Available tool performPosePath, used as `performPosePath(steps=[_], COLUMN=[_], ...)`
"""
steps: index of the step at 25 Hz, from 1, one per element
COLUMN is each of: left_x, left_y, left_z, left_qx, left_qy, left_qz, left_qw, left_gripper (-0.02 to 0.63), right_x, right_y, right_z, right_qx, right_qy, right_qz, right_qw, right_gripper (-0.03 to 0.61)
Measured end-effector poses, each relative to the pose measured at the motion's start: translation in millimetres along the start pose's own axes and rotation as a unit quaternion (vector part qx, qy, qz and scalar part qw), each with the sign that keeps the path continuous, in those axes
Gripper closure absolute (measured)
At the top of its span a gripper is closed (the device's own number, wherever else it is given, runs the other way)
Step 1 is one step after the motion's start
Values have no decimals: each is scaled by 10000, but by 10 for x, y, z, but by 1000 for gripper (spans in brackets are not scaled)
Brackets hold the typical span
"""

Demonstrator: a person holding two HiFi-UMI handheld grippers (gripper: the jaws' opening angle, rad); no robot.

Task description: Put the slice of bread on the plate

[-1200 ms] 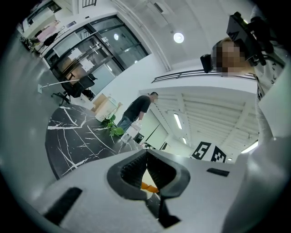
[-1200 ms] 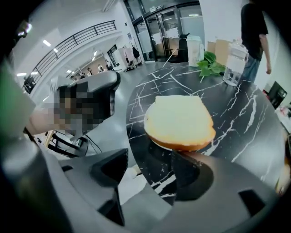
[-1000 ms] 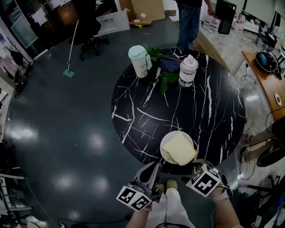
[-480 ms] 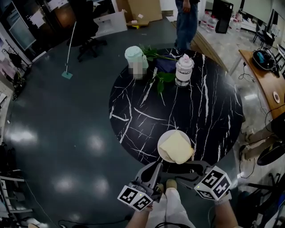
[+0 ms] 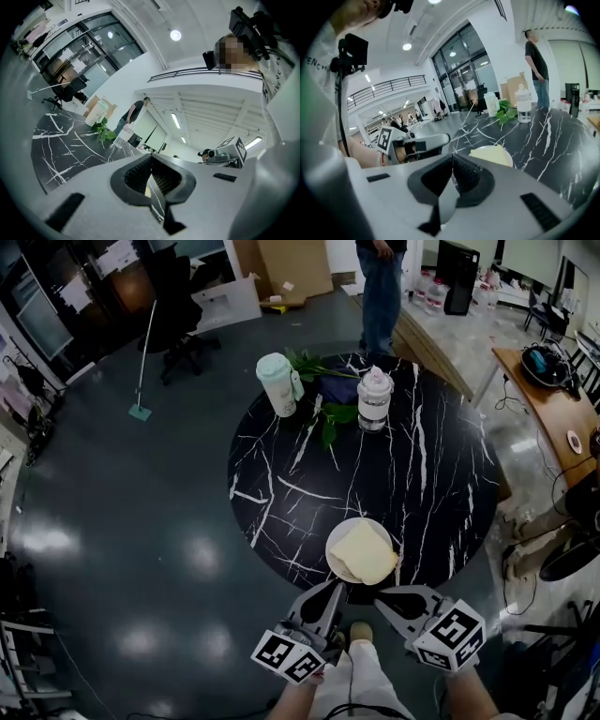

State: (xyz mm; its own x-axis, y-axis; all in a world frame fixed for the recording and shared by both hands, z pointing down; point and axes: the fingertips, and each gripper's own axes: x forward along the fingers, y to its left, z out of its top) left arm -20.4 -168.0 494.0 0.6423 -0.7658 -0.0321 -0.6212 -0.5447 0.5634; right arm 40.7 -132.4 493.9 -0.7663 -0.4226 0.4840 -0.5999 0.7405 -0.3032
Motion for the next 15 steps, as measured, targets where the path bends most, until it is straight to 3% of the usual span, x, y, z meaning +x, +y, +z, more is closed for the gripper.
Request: performPosePath(steps=[3,8,15], left_x=[18,25,-79], left_y=[-114,-308,-533], left_z=[136,336,422], left_qx=[128,234,287], left_qy=[-27,-74,26], left_qz=[-50,-147,-351], left_qw=[9999,9996,9990], left_gripper=[606,606,606], right_x=[-106,-282,-562], right_y=[70,144,297], right_z=[214,412,693], right_qx=[127,271,-182], right_qy=[-472,-837,-1447], right_qz=[-102,-392,-747], right_qw=[9988,9954,9865], right_gripper=[568,569,569])
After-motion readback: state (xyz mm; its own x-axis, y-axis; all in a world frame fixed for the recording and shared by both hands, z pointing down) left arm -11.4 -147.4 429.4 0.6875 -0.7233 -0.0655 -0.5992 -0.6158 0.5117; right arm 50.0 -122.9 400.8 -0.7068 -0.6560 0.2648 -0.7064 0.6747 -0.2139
